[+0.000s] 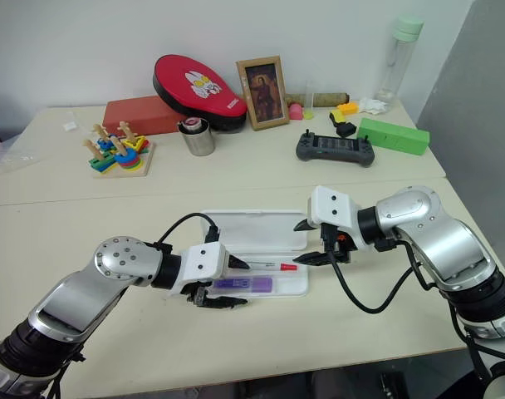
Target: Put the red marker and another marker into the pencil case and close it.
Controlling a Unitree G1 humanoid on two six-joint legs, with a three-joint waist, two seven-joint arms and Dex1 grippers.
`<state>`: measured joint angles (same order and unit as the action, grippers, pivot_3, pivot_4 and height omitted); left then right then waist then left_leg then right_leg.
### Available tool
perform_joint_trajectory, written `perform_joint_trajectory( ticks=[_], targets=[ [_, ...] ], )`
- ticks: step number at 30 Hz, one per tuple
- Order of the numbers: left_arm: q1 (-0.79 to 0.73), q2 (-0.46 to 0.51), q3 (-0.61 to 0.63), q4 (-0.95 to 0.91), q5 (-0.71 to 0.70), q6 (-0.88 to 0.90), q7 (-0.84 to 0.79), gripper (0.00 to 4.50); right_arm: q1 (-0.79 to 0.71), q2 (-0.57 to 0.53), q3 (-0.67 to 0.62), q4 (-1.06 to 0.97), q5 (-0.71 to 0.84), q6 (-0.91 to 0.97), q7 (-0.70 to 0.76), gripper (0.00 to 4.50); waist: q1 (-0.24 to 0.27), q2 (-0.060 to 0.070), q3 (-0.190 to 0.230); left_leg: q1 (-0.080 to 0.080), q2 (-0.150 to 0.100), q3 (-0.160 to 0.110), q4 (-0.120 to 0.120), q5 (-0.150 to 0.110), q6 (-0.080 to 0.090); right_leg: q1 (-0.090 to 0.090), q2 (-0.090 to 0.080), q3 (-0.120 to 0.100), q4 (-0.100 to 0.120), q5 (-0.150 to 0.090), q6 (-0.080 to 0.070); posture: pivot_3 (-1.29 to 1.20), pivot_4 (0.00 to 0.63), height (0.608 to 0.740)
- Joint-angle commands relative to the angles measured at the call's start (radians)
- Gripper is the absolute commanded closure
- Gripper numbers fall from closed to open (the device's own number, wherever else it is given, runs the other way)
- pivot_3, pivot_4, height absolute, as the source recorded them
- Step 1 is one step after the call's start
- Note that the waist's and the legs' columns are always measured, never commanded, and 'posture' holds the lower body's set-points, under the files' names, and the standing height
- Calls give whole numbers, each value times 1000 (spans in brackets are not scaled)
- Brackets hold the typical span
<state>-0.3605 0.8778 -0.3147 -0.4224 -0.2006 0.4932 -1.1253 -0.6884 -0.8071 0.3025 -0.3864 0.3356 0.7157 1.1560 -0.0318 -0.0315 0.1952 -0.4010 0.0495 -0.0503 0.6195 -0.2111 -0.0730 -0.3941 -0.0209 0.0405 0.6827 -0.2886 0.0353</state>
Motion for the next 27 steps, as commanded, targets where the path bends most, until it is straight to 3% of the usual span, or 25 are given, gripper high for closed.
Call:
perform_joint_trajectory(
  ticks=[1, 9, 14, 22, 27],
  targets=[
    [-14, 5, 53, -35, -27, 5, -3, 29, -12, -3, -26, -20, 10, 1, -3, 1405, 0, 0, 0, 0, 0, 0, 0, 0, 0, 0, 0, 0, 0, 0, 0, 0, 150, 740],
    [37, 121, 263, -174, -209, 135, -54, 29, -19, -33, -46, 66, -37, -34, -18, 1405, -1, 0, 0, 0, 0, 0, 2, 0, 0, 0, 0, 0, 0, 0, 0, 0, 150, 740],
    [-1, 144, 395, -234, -330, 213, -24, 29, -48, -22, -72, 183, -71, -46, -63, 1405, -1, 0, 0, 0, 0, 0, 4, 0, 0, 2, 0, 0, 0, -2, 5, 0, 150, 740],
    [-196, 152, 391, -222, -350, 275, 64, 29, -54, 7, -92, 319, -134, -92, -149, 1405, 0, 0, 0, 0, 0, -1, 6, 0, 0, 4, 0, 0, 0, 0, 7, 0, 150, 740],
    [-235, 159, 371, -202, -325, 280, 103, 29, -49, 23, -104, 398, -142, -99, -165, 1405, -1, 0, 0, 0, 0, 0, 6, 0, 0, 4, 0, 1, -1, 0, 6, 0, 150, 740]
  ],
)
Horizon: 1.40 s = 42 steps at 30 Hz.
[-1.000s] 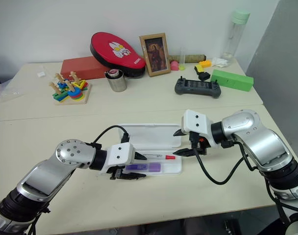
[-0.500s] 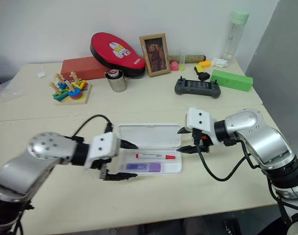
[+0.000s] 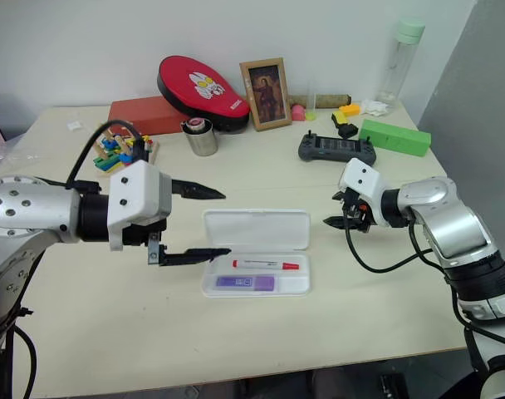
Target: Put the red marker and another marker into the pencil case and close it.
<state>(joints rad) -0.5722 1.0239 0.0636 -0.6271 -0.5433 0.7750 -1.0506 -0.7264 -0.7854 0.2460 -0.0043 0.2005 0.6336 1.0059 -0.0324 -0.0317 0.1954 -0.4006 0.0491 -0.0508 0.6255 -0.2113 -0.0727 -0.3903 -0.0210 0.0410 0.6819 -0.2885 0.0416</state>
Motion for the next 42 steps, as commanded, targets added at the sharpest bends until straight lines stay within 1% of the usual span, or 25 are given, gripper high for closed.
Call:
perform_joint_trajectory(
  ticks=[1, 4, 7, 10, 13, 18, 24, 32, 35, 42],
  targets=[
    [-31, 11, -31, 5, 43, -14, 38, 29, -5, 9, -49, 40, -14, -22, -29, 1405, 0, 0, 0, 0, 0, 0, 0, 0, 0, 0, 0, 0, 0, 0, 0, 0, 150, 740],
    [-63, -6, -98, 15, 101, -46, 61, 29, -4, 41, -51, 104, -39, -32, -77, 1405, 0, 0, 0, 0, 0, 0, 0, 0, 0, 0, 0, 0, 0, 0, 0, 0, 150, 740],
    [-99, -40, -128, 35, 111, -46, 77, 29, -23, 89, -72, 158, -33, -17, -112, 1405, 0, 0, 0, 0, 0, 0, 0, 0, 0, 0, 0, 0, 0, 0, 0, 0, 150, 740],
    [-133, -37, -175, 93, 184, -94, 77, 29, -39, 111, -56, 259, -80, -65, -147, 1405, -1, 0, 0, 0, 0, 0, 1, 0, 0, 0, 0, 0, 0, 0, 0, 0, 150, 740],
    [-158, -50, -199, 131, 220, -128, 76, 29, -47, 129, -46, 316, -104, -96, -155, 1405, 0, 0, 0, 0, 0, 0, 0, 0, 0, 0, 0, 0, 0, 1, -1, 0, 150, 740],
    [-166, -64, -202, 151, 235, -139, 64, 29, -77, 160, -50, 410, -137, -136, -176, 1405, -3, 0, 0, -1, 0, 0, 0, 0, 0, 0, 0, 1, -1, 2, -3, 0, 150, 740],
    [-133, -51, -189, 156, 253, -157, 52, 29, -99, 188, -72, 511, -139, -157, -176, 1405, -3, 1, 0, -1, 0, 0, 0, 0, 0, -1, 0, 1, 0, 2, -3, 0, 150, 740],
    [-126, -47, -179, 173, 264, -165, 52, 29, -113, 210, -89, 615, -136, -126, -177, 1405, -3, 1, 0, 0, 0, 0, 0, 0, 0, 0, 0, 1, 0, 2, -3, 0, 150, 740],
    [-125, -50, -179, 174, 266, -167, 49, 0, -115, 214, -101, 634, -137, -115, -183, 1906, -3, 1, 0, 0, 0, 0, 0, 0, 0, 0, 0, 1, 0, 2, -3, 0, 150, 740],
    [-118, -48, -177, 179, 270, -174, 46, 0, -103, 209, -111, 608, -133, -94, -171, 3599, -2, 1, 0, 0, 0, 0, 1, 0, 0, 0, 0, 1, 0, 2, -3, 0, 150, 740]
  ],
)
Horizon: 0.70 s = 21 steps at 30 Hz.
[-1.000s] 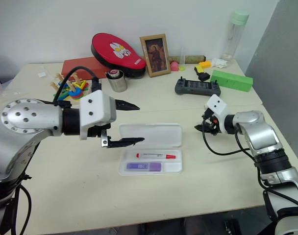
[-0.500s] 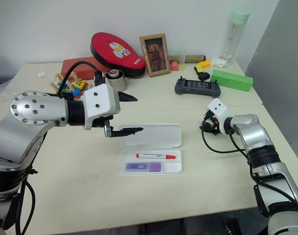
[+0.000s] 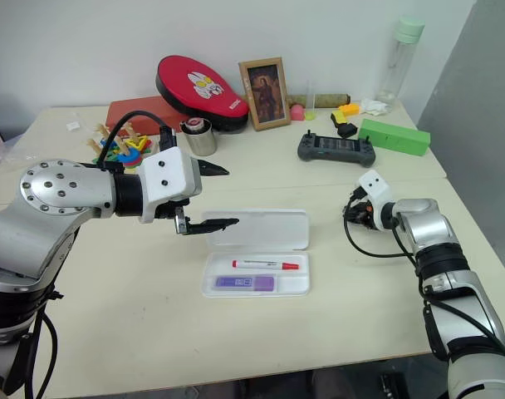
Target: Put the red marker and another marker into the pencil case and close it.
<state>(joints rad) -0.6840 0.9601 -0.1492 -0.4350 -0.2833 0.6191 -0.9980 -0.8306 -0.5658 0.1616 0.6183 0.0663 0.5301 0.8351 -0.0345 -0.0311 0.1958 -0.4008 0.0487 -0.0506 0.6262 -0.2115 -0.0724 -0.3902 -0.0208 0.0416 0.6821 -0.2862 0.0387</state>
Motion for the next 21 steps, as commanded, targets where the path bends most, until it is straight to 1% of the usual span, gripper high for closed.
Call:
perform_joint_trajectory(
  ticks=[1, 2, 3, 11, 14, 18, 21],
  targets=[
    [-6, 15, 36, -14, 10, -17, -7, 0, 2, -11, -27, -15, 0, 10, 0, 3870, 0, 0, 0, 0, 0, 0, 0, 0, 0, 0, 0, 0, 0, 0, 0, 0, 150, 740],
    [-9, 12, 35, -15, 7, -15, -6, 0, 4, -14, -27, -17, -1, 11, 2, 4101, 0, 0, 0, 0, 0, 0, 0, 0, 0, 0, 0, 0, 0, 0, 0, 0, 150, 740],
    [-11, 9, 35, -15, 5, -13, -6, 0, 5, -15, -27, -18, -2, 12, 3, 4202, 0, 0, 0, 0, 0, 0, 0, 0, 0, 0, 0, 0, 0, 0, 0, 0, 150, 740],
    [-17, -4, 30, -27, -3, -4, -6, 0, 42, -55, -13, -82, -21, -2, 32, 4211, 3, 0, 0, 0, 0, 0, 0, 0, 0, 0, 0, 0, 0, 0, 0, 0, 150, 740],
    [-17, -6, 30, -28, -2, -5, -5, 0, 89, -108, -16, -228, 3, 28, 92, 4211, 4, 0, 0, 0, 0, 0, 0, 0, 0, 0, 0, 0, -1, 0, 0, 0, 150, 740],
    [-17, -9, 31, -23, 0, -8, -5, 0, 185, -201, -15, -441, 51, 64, 210, 4211, 3, 1, 1, -1, 0, 0, 0, 0, 0, 0, 0, 0, -1, 0, 0, 0, 150, 740],
    [-18, -12, 30, -17, 3, -12, -6, 0, 237, -237, -19, -556, 86, 88, 257, 4211, 0, 2, 1, 0, 0, 0, 0, 0, 0, 0, 0, 0, -1, -1, 1, 0, 150, 740]
  ],
)
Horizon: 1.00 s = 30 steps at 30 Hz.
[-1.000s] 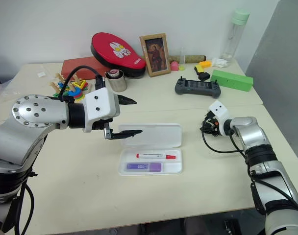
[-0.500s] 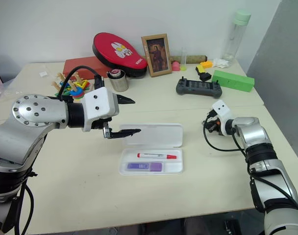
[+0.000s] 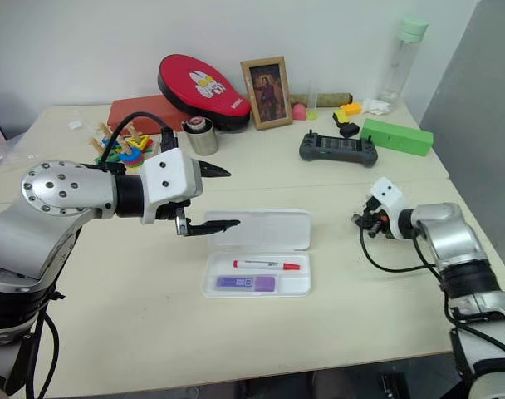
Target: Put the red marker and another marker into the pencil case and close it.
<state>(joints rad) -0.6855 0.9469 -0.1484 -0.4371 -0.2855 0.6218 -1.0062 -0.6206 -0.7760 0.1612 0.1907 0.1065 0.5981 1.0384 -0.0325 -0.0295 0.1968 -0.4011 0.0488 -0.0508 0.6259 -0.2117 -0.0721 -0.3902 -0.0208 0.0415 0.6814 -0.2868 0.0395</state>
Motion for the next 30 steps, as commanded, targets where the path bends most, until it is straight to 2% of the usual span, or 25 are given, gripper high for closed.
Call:
perform_joint_trajectory(
  ticks=[1, 5, 8, 13, 23, 25, 30],
  targets=[
    [-17, 1, 29, -14, 6, -16, 2, 0, 35, -29, -22, -148, 52, 26, 54, 4211, -7, 0, 0, 0, 0, 0, 0, 0, 0, 0, 0, 0, 0, -1, 2, 0, 150, 740],
    [-21, -15, 19, 21, 23, -33, 13, 0, 130, -6, 24, -443, 174, 110, 119, 4211, -9, 0, 0, 1, 0, 0, 0, 0, 0, 0, 0, 0, 1, -2, 4, 0, 150, 740],
    [-21, -20, 6, 50, 44, -54, 12, 0, 124, 59, 87, -523, 196, 154, 91, 4211, -15, 0, 0, 1, 0, -1, 0, 0, 0, 0, 1, 0, 1, -2, 4, 0, 150, 740],
    [-15, -13, -1, 79, 75, -72, 9, 0, 119, 137, 151, -547, 218, 202, 55, 4211, -10, 0, 0, 0, 0, 0, 2, 0, 0, 1, 0, 0, 1, -1, 5, 0, 150, 740],
    [-1, -10, 18, 83, 87, -75, -2, 0, 103, 142, 249, -500, 175, 153, 60, 4211, 0, 0, 0, 0, 0, 0, 2, 0, 0, 1, 0, 0, 0, -1, 5, 0, 150, 740],
    [0, -10, 19, 83, 88, -74, -4, 0, 103, 138, 257, -487, 164, 138, 58, 3508, 0, 0, 0, 0, 0, 0, 2, 0, 0, 1, 0, 0, 0, -1, 5, 0, 150, 740],
    [-1, -12, 20, 85, 91, -74, -5, 0, 99, 140, 250, -479, 165, 135, 57, 2319, 0, 0, 0, 0, 0, 0, 2, 0, 0, 1, 0, 0, 0, -1, 5, 0, 150, 740]
  ],
)
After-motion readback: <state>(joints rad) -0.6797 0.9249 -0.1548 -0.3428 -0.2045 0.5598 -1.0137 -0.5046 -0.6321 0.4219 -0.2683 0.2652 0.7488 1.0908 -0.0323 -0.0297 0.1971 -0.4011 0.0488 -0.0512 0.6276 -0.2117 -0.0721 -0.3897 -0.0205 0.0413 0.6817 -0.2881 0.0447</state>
